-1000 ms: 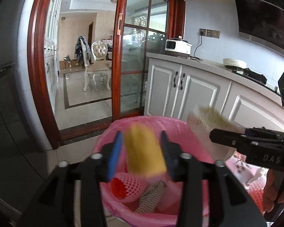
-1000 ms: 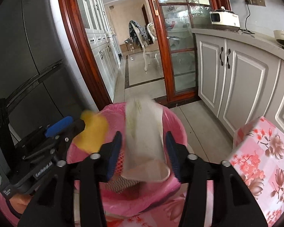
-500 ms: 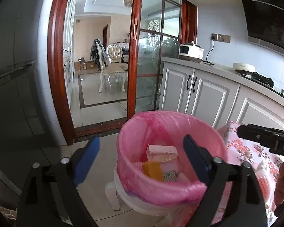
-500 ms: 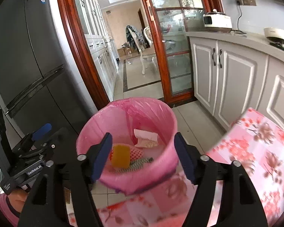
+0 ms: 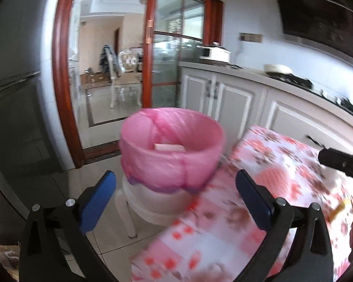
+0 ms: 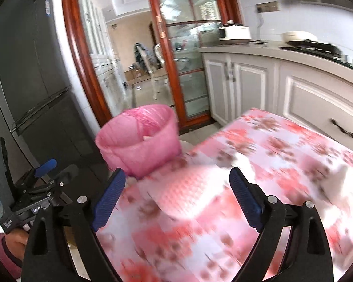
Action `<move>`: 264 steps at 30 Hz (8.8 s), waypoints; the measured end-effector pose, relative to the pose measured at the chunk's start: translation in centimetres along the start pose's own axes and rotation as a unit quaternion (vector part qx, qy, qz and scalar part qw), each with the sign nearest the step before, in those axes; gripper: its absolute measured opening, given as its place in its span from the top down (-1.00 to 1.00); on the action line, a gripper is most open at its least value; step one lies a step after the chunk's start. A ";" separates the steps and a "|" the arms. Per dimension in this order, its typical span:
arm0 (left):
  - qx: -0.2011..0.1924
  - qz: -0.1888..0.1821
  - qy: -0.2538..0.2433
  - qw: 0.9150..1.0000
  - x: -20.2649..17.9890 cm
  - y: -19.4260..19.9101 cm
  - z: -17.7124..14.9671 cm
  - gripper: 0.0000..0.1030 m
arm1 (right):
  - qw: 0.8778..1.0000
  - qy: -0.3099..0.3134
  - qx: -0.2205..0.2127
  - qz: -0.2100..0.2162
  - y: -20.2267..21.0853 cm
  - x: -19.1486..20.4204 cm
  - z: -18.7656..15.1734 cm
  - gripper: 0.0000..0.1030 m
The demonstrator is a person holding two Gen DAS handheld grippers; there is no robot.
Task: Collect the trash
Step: 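Move both open tools back over the table items, then grasp the patterned white paper cup with the right tool while the left tool grasps a yellow sponge, then carry the yellow sponge and patterned paper cup over the pink bin, then open both tools over the bin to drop the sponge and cup, then move both open tools back over the table items, then grasp a white tissue ball with the right tool while the left tool grasps the pink foam net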
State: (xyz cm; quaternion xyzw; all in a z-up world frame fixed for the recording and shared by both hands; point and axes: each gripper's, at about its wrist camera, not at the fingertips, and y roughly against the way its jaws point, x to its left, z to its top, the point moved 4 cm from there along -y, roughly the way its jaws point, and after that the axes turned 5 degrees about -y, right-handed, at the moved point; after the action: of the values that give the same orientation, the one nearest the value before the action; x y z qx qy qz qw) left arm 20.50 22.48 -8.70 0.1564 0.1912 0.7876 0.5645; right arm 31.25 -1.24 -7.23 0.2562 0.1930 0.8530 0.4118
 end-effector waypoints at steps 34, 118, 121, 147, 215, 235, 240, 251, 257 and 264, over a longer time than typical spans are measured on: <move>0.038 -0.195 -0.181 0.963 -27.3 2.3 -5.4 -0.91 | 0.955 -0.141 -0.021 -0.258 15.1 -20.1 -12.3 -0.65; 0.092 -0.220 -0.133 0.962 -21.5 0.8 -8.1 -0.08 | 0.977 -0.077 0.071 -0.183 7.8 -11.8 -13.1 -0.28; 0.083 -0.212 -0.123 0.966 -20.5 0.8 -7.6 -0.08 | 0.980 -0.067 0.073 -0.175 7.2 -10.7 -12.6 -0.28; 0.032 -0.041 -0.023 0.998 -1.8 -2.2 -0.2 -0.08 | 0.996 0.059 0.055 -0.034 -4.5 2.7 -1.0 -0.28; 0.054 -0.013 0.046 0.997 0.0 -5.7 0.3 -0.91 | 0.996 0.014 0.043 -0.077 -4.8 -1.3 -0.3 -0.64; 0.084 -0.102 -0.089 0.987 -14.7 -1.7 -5.7 -0.91 | 0.973 -0.117 0.039 -0.197 3.3 -15.8 -7.6 -0.64; 0.088 -0.116 -0.110 0.983 -16.8 -1.6 -6.5 -0.91 | 0.968 -0.140 0.037 -0.207 3.6 -18.2 -7.5 -0.64; 0.101 -0.104 -0.098 0.985 -15.2 -3.5 -6.4 -0.91 | 0.965 -0.149 0.060 -0.205 -0.9 -19.8 -5.4 -0.64; 0.104 -0.090 -0.073 0.988 -13.0 -4.5 -6.2 -0.91 | 0.963 -0.150 0.068 -0.213 -3.3 -20.4 -4.2 -0.55; 0.107 -0.076 -0.054 0.990 -11.0 -5.5 -6.2 -0.91 | 0.962 -0.149 0.079 -0.217 -4.5 -20.5 -4.8 0.03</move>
State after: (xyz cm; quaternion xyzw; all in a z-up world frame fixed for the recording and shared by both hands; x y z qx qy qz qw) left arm 25.61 12.85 -17.11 0.2435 0.2549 0.7079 0.6120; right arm 41.92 -15.58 -19.12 0.3638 0.2472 0.6777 0.5894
